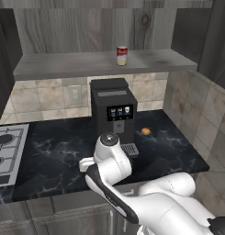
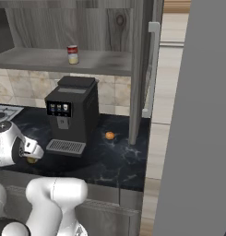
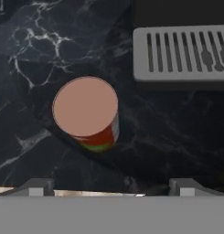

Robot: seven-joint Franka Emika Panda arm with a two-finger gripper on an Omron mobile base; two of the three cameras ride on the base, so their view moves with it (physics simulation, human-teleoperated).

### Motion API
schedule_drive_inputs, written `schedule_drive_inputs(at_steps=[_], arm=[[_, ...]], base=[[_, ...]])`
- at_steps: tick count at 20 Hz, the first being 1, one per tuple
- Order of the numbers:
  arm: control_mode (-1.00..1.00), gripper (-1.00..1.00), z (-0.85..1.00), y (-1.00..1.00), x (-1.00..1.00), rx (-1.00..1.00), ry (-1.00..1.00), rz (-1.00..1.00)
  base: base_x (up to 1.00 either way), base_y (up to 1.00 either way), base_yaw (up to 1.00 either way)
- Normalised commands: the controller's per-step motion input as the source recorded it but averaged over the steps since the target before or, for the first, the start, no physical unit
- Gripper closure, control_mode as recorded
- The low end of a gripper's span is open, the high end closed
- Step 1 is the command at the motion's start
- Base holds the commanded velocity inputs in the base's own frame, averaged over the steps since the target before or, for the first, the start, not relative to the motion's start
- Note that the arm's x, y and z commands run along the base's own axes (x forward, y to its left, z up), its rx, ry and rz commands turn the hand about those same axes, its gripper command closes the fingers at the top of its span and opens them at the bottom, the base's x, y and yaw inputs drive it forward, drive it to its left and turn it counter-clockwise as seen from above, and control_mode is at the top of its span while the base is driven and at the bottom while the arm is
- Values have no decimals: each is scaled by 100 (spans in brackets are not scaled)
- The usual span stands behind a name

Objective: Restock the canned food cabinet by taking the new fresh canned food from the counter and placing it in the cabinet. Then, take the old canned food from the cabinet and place it on the counter.

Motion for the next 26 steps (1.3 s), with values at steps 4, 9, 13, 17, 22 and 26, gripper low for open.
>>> schedule_drive_inputs(at_steps=[4, 9, 13, 17, 22, 26], arm=[[-100, -100, -17, 0, 25, 0, 1, 0], [-100, -100, -20, 4, 0, 0, 1, 0], [-100, -100, -10, 7, 9, 0, 0, 0], [-100, -100, -12, 8, 19, 0, 0, 0], [-100, -100, -15, 8, 22, 0, 0, 0], [-100, -100, -10, 8, 22, 0, 0, 0]], base=[[0, 0, 0], [0, 0, 0], [0, 0, 0], [0, 0, 0], [0, 0, 0], [0, 0, 0]])
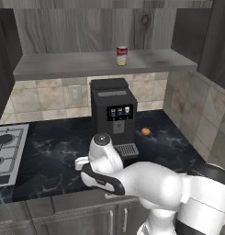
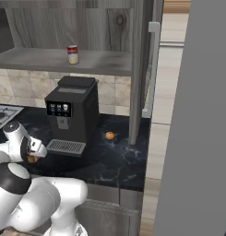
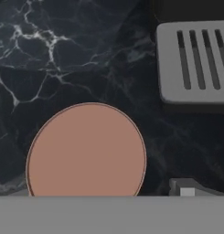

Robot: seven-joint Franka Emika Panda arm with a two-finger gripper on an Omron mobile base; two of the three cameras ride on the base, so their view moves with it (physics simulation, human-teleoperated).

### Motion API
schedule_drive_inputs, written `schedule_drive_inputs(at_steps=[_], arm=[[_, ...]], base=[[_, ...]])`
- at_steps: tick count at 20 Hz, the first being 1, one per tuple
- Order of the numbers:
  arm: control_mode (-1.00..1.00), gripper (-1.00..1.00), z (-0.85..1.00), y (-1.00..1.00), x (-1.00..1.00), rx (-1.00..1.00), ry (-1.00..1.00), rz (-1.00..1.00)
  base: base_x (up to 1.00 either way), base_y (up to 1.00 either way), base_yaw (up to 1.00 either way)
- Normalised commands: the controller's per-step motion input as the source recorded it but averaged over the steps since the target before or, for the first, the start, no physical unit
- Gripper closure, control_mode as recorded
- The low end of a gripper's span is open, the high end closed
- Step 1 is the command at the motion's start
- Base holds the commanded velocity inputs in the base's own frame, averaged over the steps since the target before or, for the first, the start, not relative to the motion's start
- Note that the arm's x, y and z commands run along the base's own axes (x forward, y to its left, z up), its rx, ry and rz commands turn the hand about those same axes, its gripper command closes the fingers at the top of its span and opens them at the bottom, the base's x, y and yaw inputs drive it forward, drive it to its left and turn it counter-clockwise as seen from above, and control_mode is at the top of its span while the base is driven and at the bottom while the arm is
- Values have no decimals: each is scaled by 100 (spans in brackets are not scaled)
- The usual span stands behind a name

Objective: Restock the canned food cabinet by taking the new fresh canned food from the counter and placing it in the cabinet. Then, take the old canned food from the cabinet and place it on the counter.

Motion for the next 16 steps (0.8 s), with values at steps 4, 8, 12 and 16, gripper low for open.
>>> schedule_drive_inputs(at_steps=[4, 8, 12, 16], arm=[[-100, 100, -8, 6, 21, 0, -1, 0], [-100, 100, -4, 1, 11, 0, -2, 0], [-100, 100, 0, 0, -1, 0, 0, 0], [-100, 100, 10, -19, -10, 0, -10, 0]], base=[[0, 0, 0], [0, 0, 0], [0, 0, 0], [0, 0, 0]])
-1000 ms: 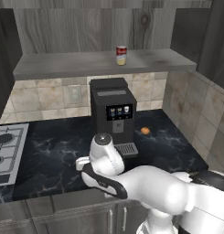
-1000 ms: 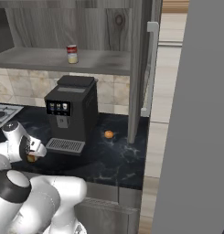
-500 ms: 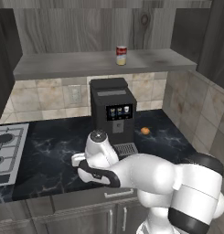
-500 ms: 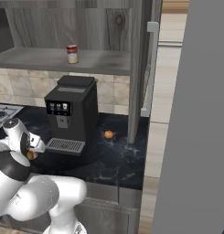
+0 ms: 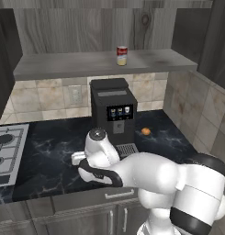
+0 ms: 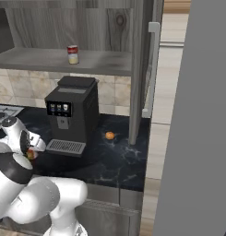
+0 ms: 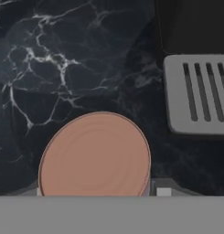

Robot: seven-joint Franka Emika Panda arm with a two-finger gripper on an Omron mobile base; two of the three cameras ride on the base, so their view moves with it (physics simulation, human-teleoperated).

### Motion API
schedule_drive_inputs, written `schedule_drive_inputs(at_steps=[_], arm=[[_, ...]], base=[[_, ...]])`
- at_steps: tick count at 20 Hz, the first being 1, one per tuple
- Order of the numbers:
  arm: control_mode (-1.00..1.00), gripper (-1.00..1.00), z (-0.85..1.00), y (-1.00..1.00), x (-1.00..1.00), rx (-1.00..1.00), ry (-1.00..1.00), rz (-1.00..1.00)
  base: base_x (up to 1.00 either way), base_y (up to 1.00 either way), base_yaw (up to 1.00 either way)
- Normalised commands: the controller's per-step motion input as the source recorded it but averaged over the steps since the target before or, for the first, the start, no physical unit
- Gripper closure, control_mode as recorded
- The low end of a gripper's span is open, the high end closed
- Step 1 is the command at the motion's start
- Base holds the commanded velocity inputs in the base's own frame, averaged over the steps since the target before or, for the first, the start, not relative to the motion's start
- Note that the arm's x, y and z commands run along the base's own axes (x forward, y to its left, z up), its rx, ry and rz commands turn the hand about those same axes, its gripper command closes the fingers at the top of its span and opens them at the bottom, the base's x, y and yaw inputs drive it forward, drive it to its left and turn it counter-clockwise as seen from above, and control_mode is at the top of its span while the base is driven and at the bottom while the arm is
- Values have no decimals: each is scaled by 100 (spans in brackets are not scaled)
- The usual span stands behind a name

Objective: Restock the canned food cabinet by taking the new fresh canned food from the counter and placing it in the cabinet. Then, take the old canned food from the cabinet and place it on the counter.

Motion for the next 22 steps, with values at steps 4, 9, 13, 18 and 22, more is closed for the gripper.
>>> schedule_drive_inputs(at_steps=[4, 9, 13, 18, 22], arm=[[-100, 100, 71, -63, -38, 0, -43, 0], [-100, 100, 100, -91, -45, 0, -58, 3], [-100, 100, 100, -90, -24, 0, -47, 1], [-100, 100, 100, -83, -2, 0, -35, 0], [-100, 100, 100, -76, 0, 0, -9, 0]], base=[[0, 0, 0], [0, 0, 0], [0, 0, 0], [0, 0, 0], [0, 0, 0]])
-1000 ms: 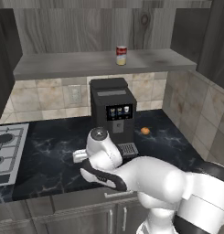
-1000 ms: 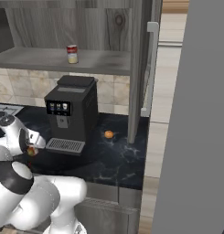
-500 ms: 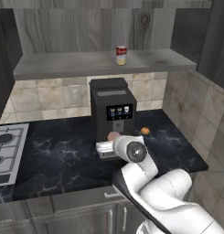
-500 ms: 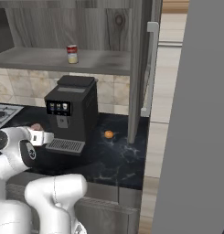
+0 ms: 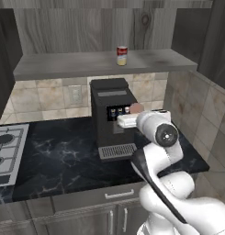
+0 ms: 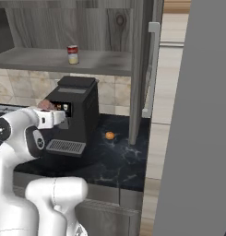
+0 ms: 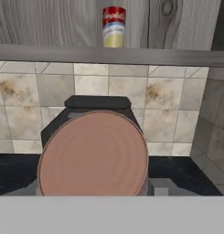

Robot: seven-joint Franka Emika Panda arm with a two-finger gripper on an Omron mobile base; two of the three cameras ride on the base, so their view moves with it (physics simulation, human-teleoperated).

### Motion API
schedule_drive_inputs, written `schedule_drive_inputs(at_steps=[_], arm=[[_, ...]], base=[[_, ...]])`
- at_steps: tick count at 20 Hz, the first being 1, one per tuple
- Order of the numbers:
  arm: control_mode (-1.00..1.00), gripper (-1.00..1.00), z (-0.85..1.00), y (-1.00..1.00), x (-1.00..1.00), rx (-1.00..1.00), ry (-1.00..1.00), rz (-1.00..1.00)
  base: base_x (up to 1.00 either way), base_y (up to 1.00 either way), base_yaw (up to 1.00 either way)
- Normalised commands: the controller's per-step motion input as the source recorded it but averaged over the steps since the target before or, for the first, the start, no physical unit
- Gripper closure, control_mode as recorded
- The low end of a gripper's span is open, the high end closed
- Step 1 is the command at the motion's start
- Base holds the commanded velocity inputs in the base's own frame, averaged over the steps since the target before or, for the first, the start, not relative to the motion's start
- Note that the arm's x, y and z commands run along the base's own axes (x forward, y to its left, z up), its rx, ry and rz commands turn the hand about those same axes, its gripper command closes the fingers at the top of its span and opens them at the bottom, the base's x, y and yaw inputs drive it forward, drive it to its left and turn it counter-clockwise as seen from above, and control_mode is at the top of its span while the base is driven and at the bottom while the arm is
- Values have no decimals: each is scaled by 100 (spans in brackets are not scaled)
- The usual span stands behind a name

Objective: Restock the canned food cabinet by taking the new fresh canned food from the counter and placing it in the cabinet. Then, take the old canned food from the cabinet and place it on the counter.

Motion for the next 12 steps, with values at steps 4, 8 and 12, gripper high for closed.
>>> schedule_drive_inputs(at_steps=[4, 8, 12], arm=[[-100, 100, 100, -79, 0, 0, 10, 0], [-100, 100, 100, -78, 0, 0, 31, 0], [-100, 100, 100, -58, 11, 0, 50, 0]], base=[[0, 0, 0], [0, 0, 0], [0, 0, 0]])
